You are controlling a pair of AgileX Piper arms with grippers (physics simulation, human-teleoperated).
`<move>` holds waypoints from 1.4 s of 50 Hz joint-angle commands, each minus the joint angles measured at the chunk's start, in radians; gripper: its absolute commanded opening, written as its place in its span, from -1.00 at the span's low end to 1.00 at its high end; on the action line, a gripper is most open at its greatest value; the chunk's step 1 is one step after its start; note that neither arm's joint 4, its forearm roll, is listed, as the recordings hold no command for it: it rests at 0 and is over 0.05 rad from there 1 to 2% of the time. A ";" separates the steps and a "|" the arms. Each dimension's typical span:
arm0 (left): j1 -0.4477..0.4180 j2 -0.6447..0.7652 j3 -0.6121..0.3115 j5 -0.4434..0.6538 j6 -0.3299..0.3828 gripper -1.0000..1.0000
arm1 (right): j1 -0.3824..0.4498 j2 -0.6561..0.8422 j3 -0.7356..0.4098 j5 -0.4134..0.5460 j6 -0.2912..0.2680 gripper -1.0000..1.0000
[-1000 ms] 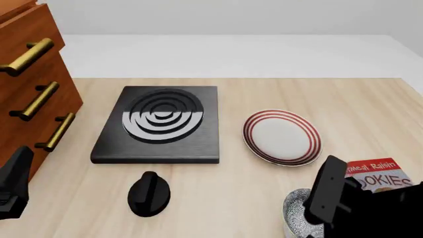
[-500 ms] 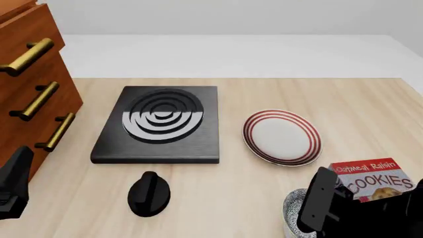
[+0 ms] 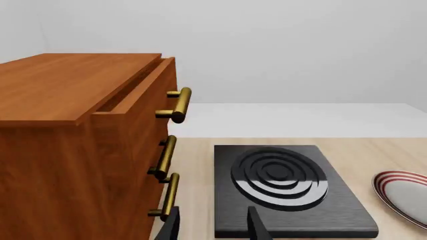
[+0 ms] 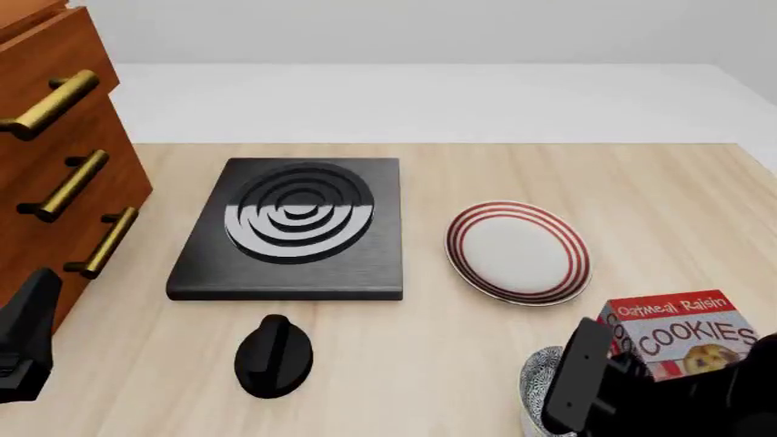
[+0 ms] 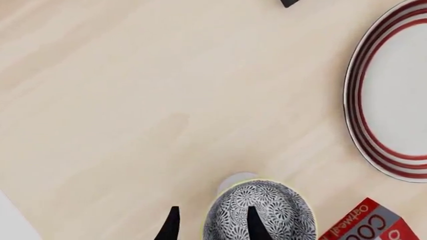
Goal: Pick the akita bowl on the ramekin and place it on the plate.
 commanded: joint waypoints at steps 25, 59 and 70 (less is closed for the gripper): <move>0.000 0.000 0.000 0.000 0.000 1.00 | -0.081 -0.070 -0.024 0.072 -0.085 -1.00; 0.000 0.000 0.000 0.000 0.000 1.00 | -0.279 -0.260 -0.268 0.394 -0.352 -1.00; 0.000 0.000 0.000 0.000 0.000 1.00 | -0.334 -0.217 -0.329 0.387 -0.415 -1.00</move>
